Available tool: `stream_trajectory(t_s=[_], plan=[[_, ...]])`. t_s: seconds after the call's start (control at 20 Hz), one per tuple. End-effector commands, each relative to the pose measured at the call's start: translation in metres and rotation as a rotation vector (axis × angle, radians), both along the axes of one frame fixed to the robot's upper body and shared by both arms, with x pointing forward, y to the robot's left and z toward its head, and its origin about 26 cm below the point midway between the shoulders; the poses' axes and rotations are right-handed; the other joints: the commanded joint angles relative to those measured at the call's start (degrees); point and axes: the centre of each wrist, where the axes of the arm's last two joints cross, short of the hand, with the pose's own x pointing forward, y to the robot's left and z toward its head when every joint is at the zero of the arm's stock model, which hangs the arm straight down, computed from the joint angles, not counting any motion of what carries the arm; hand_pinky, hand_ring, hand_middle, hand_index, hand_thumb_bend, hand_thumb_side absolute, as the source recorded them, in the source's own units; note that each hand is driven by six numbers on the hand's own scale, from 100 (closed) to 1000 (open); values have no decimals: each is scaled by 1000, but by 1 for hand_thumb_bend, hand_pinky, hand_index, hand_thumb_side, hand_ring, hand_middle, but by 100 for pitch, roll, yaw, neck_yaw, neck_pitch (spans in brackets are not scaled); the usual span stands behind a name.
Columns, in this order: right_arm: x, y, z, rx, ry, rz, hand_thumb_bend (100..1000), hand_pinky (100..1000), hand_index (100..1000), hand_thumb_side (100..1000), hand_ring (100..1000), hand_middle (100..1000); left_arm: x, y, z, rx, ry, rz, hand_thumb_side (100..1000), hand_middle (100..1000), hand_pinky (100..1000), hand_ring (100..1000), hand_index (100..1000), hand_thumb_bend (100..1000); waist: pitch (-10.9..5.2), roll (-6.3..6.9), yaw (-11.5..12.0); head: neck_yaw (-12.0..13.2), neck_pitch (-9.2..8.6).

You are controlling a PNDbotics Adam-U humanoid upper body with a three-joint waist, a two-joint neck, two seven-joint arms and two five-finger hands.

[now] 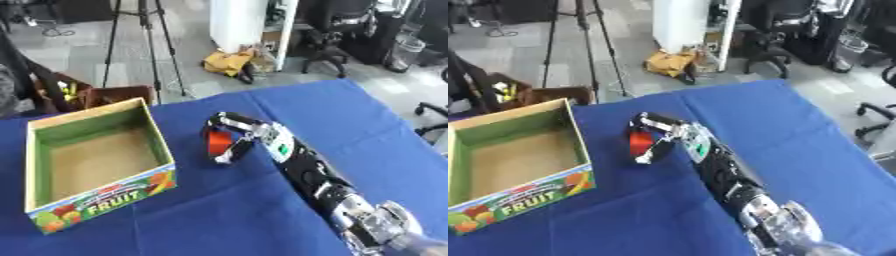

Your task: Pick up objects on the table and place them in the box.

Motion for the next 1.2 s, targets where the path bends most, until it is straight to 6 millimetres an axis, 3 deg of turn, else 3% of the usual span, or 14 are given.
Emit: stream_trajectory(t_s=[0.05,0.15,0.45,0.7,0.85,1.0,1.2], plan=[[1,-3,23,33,-61,13,100,733,690,289,378,527,0,0,10,3,-34,-2,816,448,451,826,629,534,-109,-6,-27,-20,-52],[2,-1,28,62,-78,16,100,708,676,301,323,497,0,1,10,4,-35,0,815,448,451,825,629,535,-129,-17,-57,-24,-48],[7,15,60,159,-166,79,100,686,666,299,299,480,0,2,11,11,-41,8,814,449,452,823,630,536,-224,-91,-163,-14,-13],[15,41,99,225,-249,187,100,679,670,316,296,480,0,2,11,17,-46,10,813,450,454,821,630,536,-308,-180,-128,-41,25],[19,57,111,228,-269,244,100,686,675,333,302,488,0,2,12,17,-53,6,810,448,454,817,628,541,-349,-227,-43,-72,43],[26,74,109,206,-262,292,100,691,678,338,307,492,0,0,15,-2,-73,-2,803,443,441,805,623,541,-392,-268,126,-119,37],[33,88,93,148,-222,319,100,707,688,343,321,503,0,-4,18,-36,-99,-15,800,440,436,795,621,539,-443,-288,393,-217,21]])
